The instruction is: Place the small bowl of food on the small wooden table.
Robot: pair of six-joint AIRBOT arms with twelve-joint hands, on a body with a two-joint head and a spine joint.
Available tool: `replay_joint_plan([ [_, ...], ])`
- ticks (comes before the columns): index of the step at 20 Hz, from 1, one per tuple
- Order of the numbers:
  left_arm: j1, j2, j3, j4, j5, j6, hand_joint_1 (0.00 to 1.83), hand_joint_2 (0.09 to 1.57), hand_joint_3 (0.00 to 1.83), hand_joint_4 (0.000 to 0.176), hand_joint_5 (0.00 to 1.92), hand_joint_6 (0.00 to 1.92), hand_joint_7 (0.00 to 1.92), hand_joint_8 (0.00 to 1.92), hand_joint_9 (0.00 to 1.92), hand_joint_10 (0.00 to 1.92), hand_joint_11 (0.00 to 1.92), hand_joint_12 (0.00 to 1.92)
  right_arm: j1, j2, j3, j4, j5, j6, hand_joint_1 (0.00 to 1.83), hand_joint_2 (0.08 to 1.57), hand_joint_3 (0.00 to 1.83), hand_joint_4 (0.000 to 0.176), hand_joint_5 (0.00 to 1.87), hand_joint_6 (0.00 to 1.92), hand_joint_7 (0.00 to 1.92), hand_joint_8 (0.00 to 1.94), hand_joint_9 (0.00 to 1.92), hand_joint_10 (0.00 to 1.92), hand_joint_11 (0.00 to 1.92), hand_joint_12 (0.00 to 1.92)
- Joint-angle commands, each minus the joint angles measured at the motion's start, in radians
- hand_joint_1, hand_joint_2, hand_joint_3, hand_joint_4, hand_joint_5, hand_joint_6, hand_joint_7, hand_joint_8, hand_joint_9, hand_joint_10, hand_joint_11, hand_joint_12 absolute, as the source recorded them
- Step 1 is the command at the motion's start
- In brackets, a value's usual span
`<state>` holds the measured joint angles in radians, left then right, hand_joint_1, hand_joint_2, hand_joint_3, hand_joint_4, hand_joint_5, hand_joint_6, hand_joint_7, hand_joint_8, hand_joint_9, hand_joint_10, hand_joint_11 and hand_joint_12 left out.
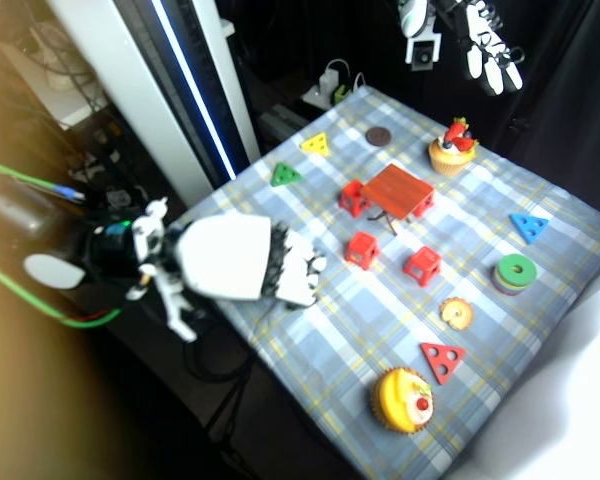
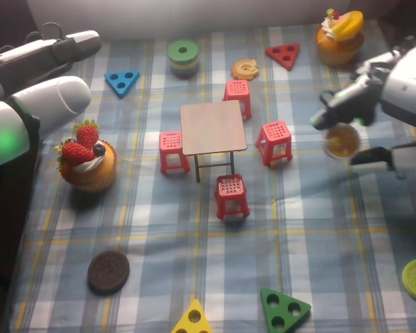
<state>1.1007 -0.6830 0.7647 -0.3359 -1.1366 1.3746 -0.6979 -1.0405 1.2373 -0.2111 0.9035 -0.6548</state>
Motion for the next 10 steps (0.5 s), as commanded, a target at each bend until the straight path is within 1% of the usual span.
replay_joint_plan([
  [1,-0.012,-0.005,0.008,0.006,-0.120,-0.009,0.10,1.23,0.00,0.125,0.36,0.00,0.26,0.00,0.24,0.00,0.01,0.06,0.028,-0.006,0.008,0.018,0.125,0.004,1.27,1.07,0.00,0.000,1.01,0.79,1.16,0.83,1.06,0.67,0.79,1.31],
  [2,-0.012,-0.005,0.008,0.007,-0.118,-0.010,0.09,1.23,0.00,0.121,0.35,0.00,0.25,0.00,0.24,0.00,0.01,0.06,0.045,-0.016,0.013,0.006,0.125,0.008,1.26,1.08,0.00,0.000,0.99,0.82,1.16,0.84,1.10,0.58,0.79,1.31],
  [3,-0.013,-0.005,0.009,0.007,-0.116,-0.010,0.08,1.23,0.00,0.124,0.34,0.00,0.24,0.00,0.23,0.00,0.00,0.06,0.067,-0.030,0.021,-0.012,0.124,0.021,1.26,1.09,0.00,0.000,0.99,0.81,1.11,0.93,1.11,0.59,0.80,1.33],
  [4,-0.014,-0.007,0.011,0.008,-0.114,-0.010,0.10,1.23,0.00,0.119,0.36,0.01,0.25,0.00,0.23,0.00,0.00,0.07,0.088,-0.045,0.033,-0.037,0.119,0.040,1.27,1.07,0.01,0.000,1.08,0.62,1.11,0.97,1.09,0.79,0.83,1.43],
  [5,-0.015,-0.008,0.013,0.008,-0.112,-0.010,0.11,1.23,0.00,0.110,0.37,0.01,0.25,0.00,0.23,0.00,0.00,0.07,0.113,-0.063,0.044,-0.060,0.109,0.051,1.27,1.06,0.00,0.000,1.12,0.57,1.15,0.90,1.10,0.79,0.85,1.40],
  [6,-0.017,-0.011,0.016,0.008,-0.110,-0.011,0.11,1.23,0.00,0.111,0.37,0.01,0.26,0.01,0.24,0.00,0.01,0.07,0.137,-0.079,0.052,-0.078,0.101,0.054,1.28,1.06,0.00,0.000,1.16,0.42,1.11,1.01,1.06,1.03,0.80,1.55],
  [7,-0.020,-0.013,0.018,0.010,-0.106,-0.011,0.11,1.24,0.00,0.120,0.36,0.00,0.25,0.00,0.24,0.00,0.02,0.08,0.154,-0.092,0.058,-0.090,0.097,0.057,1.28,1.04,0.00,0.000,1.16,0.47,1.17,0.88,1.06,0.89,0.80,1.40],
  [8,-0.023,-0.014,0.019,0.012,-0.102,-0.011,0.06,1.24,0.00,0.131,0.33,0.00,0.23,0.00,0.22,0.00,0.00,0.07,0.167,-0.100,0.062,-0.099,0.096,0.061,1.29,1.03,0.00,0.000,1.17,0.46,1.21,0.81,1.10,0.76,0.82,1.37],
  [9,-0.026,-0.017,0.022,0.014,-0.097,-0.011,0.10,1.24,0.00,0.125,0.33,0.00,0.23,0.00,0.21,0.00,0.00,0.06,0.185,-0.110,0.066,-0.114,0.092,0.064,1.27,1.03,0.00,0.000,1.22,0.43,1.19,0.78,1.09,0.69,0.76,1.39],
  [10,-0.027,-0.019,0.024,0.015,-0.094,-0.011,0.08,1.24,0.00,0.128,0.32,0.00,0.23,0.00,0.22,0.00,0.00,0.07,0.199,-0.117,0.067,-0.124,0.089,0.064,1.27,1.02,0.00,0.000,1.21,0.48,1.26,0.63,1.17,0.54,0.78,1.31],
])
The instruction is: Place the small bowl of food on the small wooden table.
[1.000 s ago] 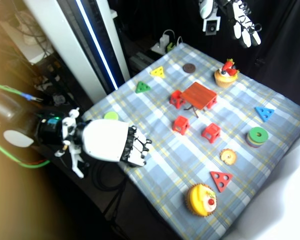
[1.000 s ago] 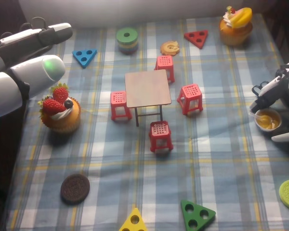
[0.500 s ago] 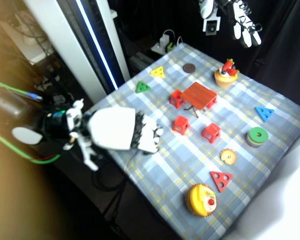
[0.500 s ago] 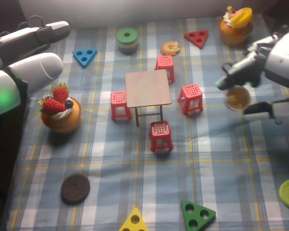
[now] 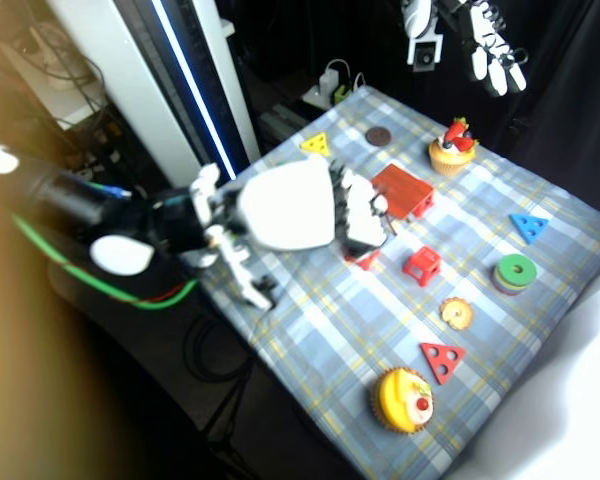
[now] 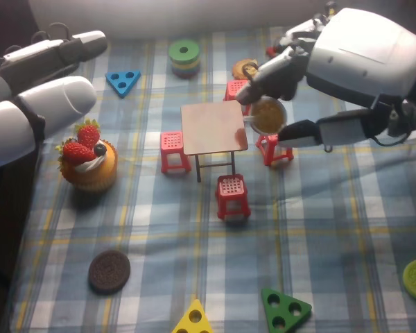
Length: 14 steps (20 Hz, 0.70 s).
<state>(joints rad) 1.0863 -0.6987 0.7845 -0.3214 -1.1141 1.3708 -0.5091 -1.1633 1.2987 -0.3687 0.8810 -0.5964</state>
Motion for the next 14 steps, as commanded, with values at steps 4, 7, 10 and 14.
replay_joint_plan([
  [4,-0.015,-0.007,0.011,0.003,-0.107,-0.010,0.09,1.25,0.00,0.123,0.33,0.00,0.22,0.01,0.22,0.01,0.02,0.07,0.046,-0.029,0.022,0.009,0.109,0.006,1.28,1.05,0.00,0.000,1.36,0.06,1.05,1.13,0.90,1.24,0.57,1.77],
  [7,-0.018,-0.010,0.014,0.005,-0.103,-0.011,0.11,1.25,0.00,0.126,0.31,0.00,0.21,0.00,0.21,0.00,0.00,0.06,0.053,-0.044,0.030,0.007,0.107,0.006,1.27,1.04,0.01,0.000,1.29,0.54,1.01,0.81,0.78,0.36,0.11,1.52],
  [10,-0.025,-0.012,0.019,0.010,-0.092,-0.012,0.13,1.25,0.00,0.108,0.33,0.00,0.21,0.00,0.20,0.00,0.00,0.02,0.066,-0.082,0.053,0.004,0.083,0.006,1.27,1.02,0.00,0.000,1.31,0.29,1.17,0.79,1.17,0.69,0.90,1.35],
  [14,-0.029,-0.014,0.022,0.013,-0.087,-0.012,0.10,1.25,0.00,0.120,0.32,0.00,0.21,0.00,0.18,0.00,0.01,0.00,0.073,-0.096,0.062,-0.001,0.068,0.006,1.28,1.01,0.00,0.000,1.35,0.15,1.20,0.80,1.14,0.83,0.86,1.47],
])
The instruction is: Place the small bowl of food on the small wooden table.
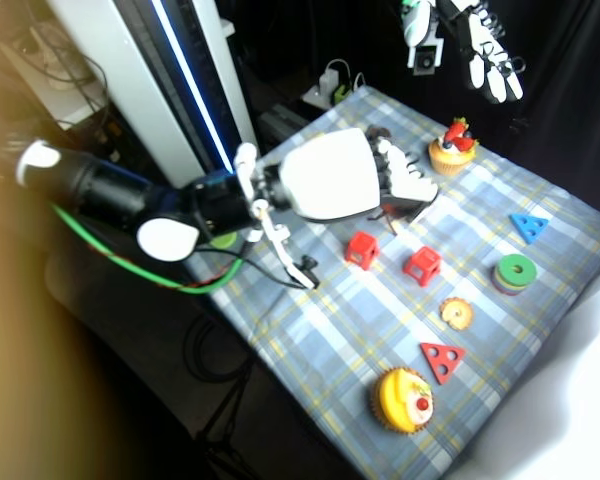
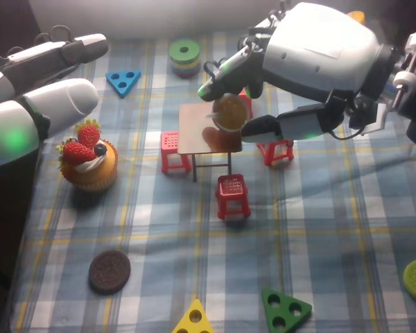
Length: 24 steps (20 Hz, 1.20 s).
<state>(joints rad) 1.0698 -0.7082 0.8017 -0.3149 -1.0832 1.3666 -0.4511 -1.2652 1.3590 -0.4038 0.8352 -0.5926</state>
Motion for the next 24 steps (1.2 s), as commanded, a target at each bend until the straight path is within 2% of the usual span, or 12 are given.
replay_joint_plan([
  [1,-0.013,-0.005,0.005,0.008,-0.118,-0.008,0.10,1.26,0.00,0.118,0.32,0.00,0.20,0.00,0.18,0.00,0.00,0.00,0.018,0.002,0.004,0.032,0.110,0.002,1.29,1.01,0.00,0.000,1.34,0.14,1.25,0.74,1.20,0.86,0.95,1.47],
  [4,-0.015,-0.006,0.007,0.008,-0.115,-0.008,0.11,1.25,0.00,0.121,0.32,0.00,0.20,0.00,0.18,0.00,0.00,0.00,0.024,-0.006,0.009,0.027,0.104,0.002,1.27,1.01,0.00,0.000,1.39,0.11,1.22,0.72,1.12,0.63,0.73,1.40],
  [5,-0.015,-0.006,0.007,0.008,-0.115,-0.008,0.10,1.25,0.00,0.128,0.32,0.00,0.20,0.00,0.20,0.01,0.02,0.01,0.024,-0.006,0.009,0.026,0.104,0.002,1.26,1.01,0.00,0.019,1.34,0.26,1.20,0.68,1.09,0.53,0.60,1.36],
  [7,-0.016,-0.007,0.008,0.009,-0.114,-0.008,0.05,1.25,0.00,0.145,0.29,0.00,0.19,0.00,0.19,0.00,0.02,0.01,0.027,-0.009,0.011,0.024,0.102,0.002,1.28,1.01,0.00,0.000,1.24,0.39,1.27,0.66,1.22,0.52,0.57,1.39],
  [10,-0.017,-0.009,0.009,0.009,-0.112,-0.008,0.10,1.24,0.00,0.125,0.34,0.01,0.20,0.00,0.19,0.00,0.02,0.01,0.035,-0.012,0.013,0.016,0.096,0.002,1.26,1.03,0.00,0.003,1.25,0.43,1.16,0.77,1.06,0.58,0.54,1.42],
  [12,-0.018,-0.010,0.010,0.010,-0.110,-0.008,0.10,1.25,0.00,0.124,0.33,0.00,0.21,0.00,0.20,0.00,0.02,0.02,0.040,-0.014,0.014,0.010,0.092,0.002,1.23,1.06,0.00,0.042,1.08,0.79,1.12,0.78,1.04,0.35,0.61,1.26],
  [13,-0.018,-0.010,0.011,0.010,-0.109,-0.008,0.10,1.25,0.00,0.123,0.33,0.00,0.21,0.00,0.20,0.00,0.02,0.02,0.041,-0.015,0.015,0.009,0.091,0.002,1.16,1.08,0.00,0.000,1.05,0.85,0.98,0.33,1.02,0.21,0.64,1.16],
  [14,-0.019,-0.011,0.012,0.010,-0.108,-0.009,0.10,1.25,0.00,0.127,0.32,0.00,0.22,0.00,0.20,0.00,0.01,0.01,0.044,-0.019,0.018,0.002,0.086,0.002,1.14,1.08,0.00,0.000,1.03,0.88,0.99,0.12,1.02,0.13,0.64,1.08],
  [15,-0.019,-0.011,0.012,0.010,-0.108,-0.009,0.10,1.25,0.00,0.132,0.31,0.00,0.22,0.00,0.20,0.00,0.01,0.01,0.044,-0.019,0.018,0.002,0.086,0.002,1.14,1.02,0.00,0.000,0.89,0.36,0.95,0.03,0.96,0.05,0.58,1.00],
  [16,-0.019,-0.011,0.012,0.010,-0.107,-0.010,0.09,1.25,0.00,0.136,0.31,0.00,0.21,0.00,0.20,0.00,0.00,0.01,0.045,-0.018,0.021,0.002,0.083,0.002,1.09,0.99,0.00,0.001,0.86,0.11,0.84,0.01,0.86,0.01,0.43,1.07],
  [18,-0.020,-0.011,0.012,0.010,-0.107,-0.012,0.12,1.24,0.00,0.116,0.35,0.01,0.24,0.01,0.22,0.01,0.00,0.01,0.047,-0.018,0.021,0.001,0.083,0.002,1.08,0.97,0.00,0.024,0.83,0.01,0.73,0.00,0.73,0.00,0.22,1.20],
  [24,-0.020,-0.012,0.012,0.010,-0.109,-0.017,0.09,1.25,0.00,0.126,0.33,0.00,0.21,0.00,0.19,0.00,0.02,0.01,0.049,-0.017,0.019,-0.004,0.078,0.002,1.05,0.93,0.00,0.109,0.71,0.00,0.57,0.00,0.56,0.00,0.07,1.10],
])
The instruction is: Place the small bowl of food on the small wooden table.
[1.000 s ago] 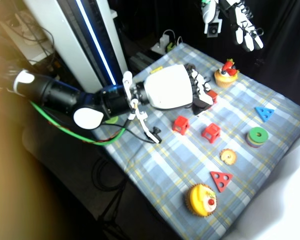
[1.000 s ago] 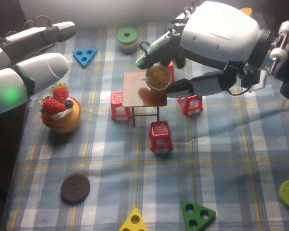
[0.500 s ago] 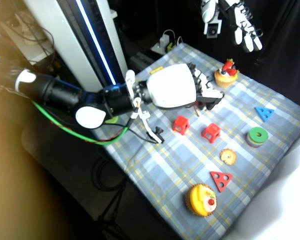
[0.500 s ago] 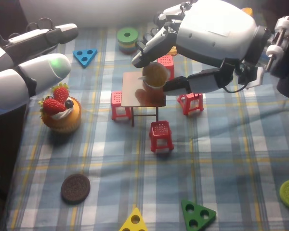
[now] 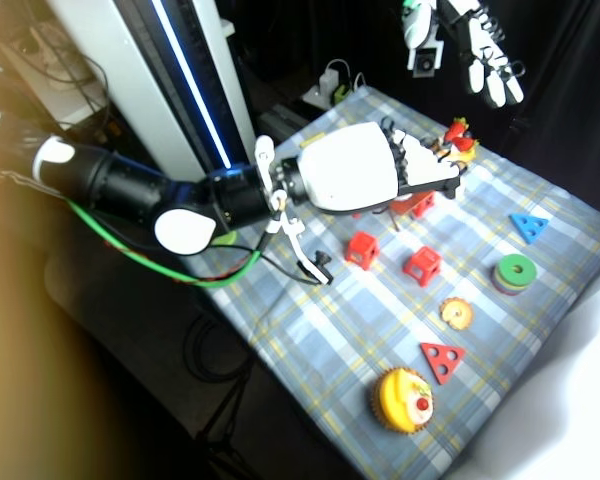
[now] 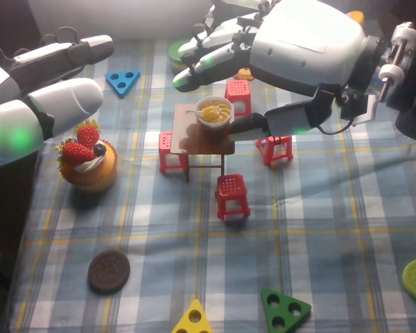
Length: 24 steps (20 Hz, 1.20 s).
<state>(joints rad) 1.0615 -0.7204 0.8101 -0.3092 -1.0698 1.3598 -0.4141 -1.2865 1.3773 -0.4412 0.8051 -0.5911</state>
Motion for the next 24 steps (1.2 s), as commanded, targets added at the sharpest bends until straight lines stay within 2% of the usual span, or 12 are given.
replay_joint_plan([
  [1,-0.012,0.000,0.004,0.004,-0.123,-0.012,0.07,1.25,0.00,0.131,0.32,0.00,0.20,0.00,0.18,0.00,0.01,0.01,0.012,0.004,0.000,0.033,0.106,0.000,1.05,0.93,0.00,0.094,0.69,0.00,0.57,0.00,0.56,0.00,0.08,1.09],
  [6,-0.012,0.000,0.003,0.001,-0.132,-0.018,0.17,1.24,0.00,0.094,0.34,0.00,0.23,0.01,0.22,0.00,0.00,0.00,0.012,0.017,-0.008,0.035,0.102,0.000,1.02,0.93,0.00,0.080,0.58,0.00,0.54,0.00,0.58,0.00,0.11,1.11],
  [8,-0.012,0.001,0.001,-0.010,-0.153,-0.019,0.19,1.21,0.00,0.129,0.28,0.00,0.26,0.01,0.24,0.01,0.02,0.01,0.012,0.039,-0.024,0.036,0.105,0.000,0.90,0.94,0.00,0.032,0.50,0.00,0.53,0.00,0.57,0.00,0.17,1.09],
  [9,-0.012,0.004,-0.001,-0.017,-0.167,-0.019,0.21,1.20,0.00,0.141,0.28,0.00,0.25,0.00,0.24,0.01,0.03,0.02,0.012,0.051,-0.034,0.039,0.114,0.000,0.89,0.93,0.00,0.031,0.46,0.00,0.50,0.00,0.51,0.00,0.10,1.06],
  [11,-0.011,0.010,-0.005,-0.029,-0.201,-0.023,0.22,1.21,0.00,0.116,0.28,0.00,0.23,0.00,0.22,0.00,0.01,0.00,0.011,0.087,-0.055,0.061,0.146,0.000,0.94,0.92,0.00,0.014,0.40,0.00,0.47,0.00,0.48,0.00,0.03,0.91],
  [13,0.000,0.017,-0.008,-0.036,-0.253,-0.050,0.32,1.18,0.00,0.131,0.30,0.01,0.25,0.01,0.22,0.00,0.07,0.03,-0.004,0.153,-0.085,0.088,0.190,0.000,0.95,0.94,0.01,0.012,0.38,0.00,0.48,0.01,0.48,0.00,0.06,0.89],
  [16,0.036,0.022,-0.005,-0.048,-0.356,-0.138,0.42,1.18,0.00,0.071,0.32,0.00,0.27,0.00,0.25,0.00,0.00,0.78,-0.095,0.228,-0.127,0.206,0.320,-0.023,1.01,0.94,0.00,0.060,0.38,0.00,0.44,0.00,0.44,0.00,0.14,0.68],
  [17,0.040,0.021,-0.001,-0.048,-0.386,-0.167,0.44,1.19,0.00,0.039,0.32,0.00,0.28,0.00,0.22,0.00,0.00,0.57,-0.128,0.253,-0.148,0.244,0.363,-0.039,1.04,0.97,0.01,0.056,0.36,0.00,0.44,0.00,0.43,0.00,0.12,0.65],
  [19,0.042,0.017,0.001,-0.043,-0.450,-0.210,0.41,1.14,0.00,0.023,0.24,0.00,0.26,0.00,0.20,0.00,0.00,0.43,-0.230,0.315,-0.204,0.330,0.482,-0.081,1.10,1.10,0.00,0.007,0.38,0.00,0.55,0.00,0.56,0.01,0.20,0.69],
  [20,0.045,0.014,0.002,-0.039,-0.483,-0.238,0.40,1.10,0.00,0.036,0.21,0.00,0.22,0.00,0.16,0.01,0.00,0.30,-0.289,0.338,-0.232,0.382,0.557,-0.095,1.01,1.11,0.00,0.000,0.39,0.00,0.57,0.01,0.60,0.02,0.22,0.71],
  [23,0.062,-0.005,0.020,-0.020,-0.572,-0.359,0.40,1.07,0.00,0.039,0.12,0.00,0.13,0.00,0.12,0.00,0.00,0.39,-0.492,0.371,-0.297,0.543,0.796,-0.121,0.80,1.13,0.00,0.000,0.40,0.00,0.60,0.00,0.64,0.00,0.14,0.92],
  [24,0.069,-0.010,0.023,-0.019,-0.598,-0.386,0.38,1.11,0.01,0.000,0.09,0.00,0.21,0.01,0.19,0.02,0.00,0.55,-0.543,0.374,-0.312,0.583,0.856,-0.124,0.76,1.15,0.00,0.026,0.39,0.00,0.62,0.00,0.66,0.00,0.24,0.79],
])
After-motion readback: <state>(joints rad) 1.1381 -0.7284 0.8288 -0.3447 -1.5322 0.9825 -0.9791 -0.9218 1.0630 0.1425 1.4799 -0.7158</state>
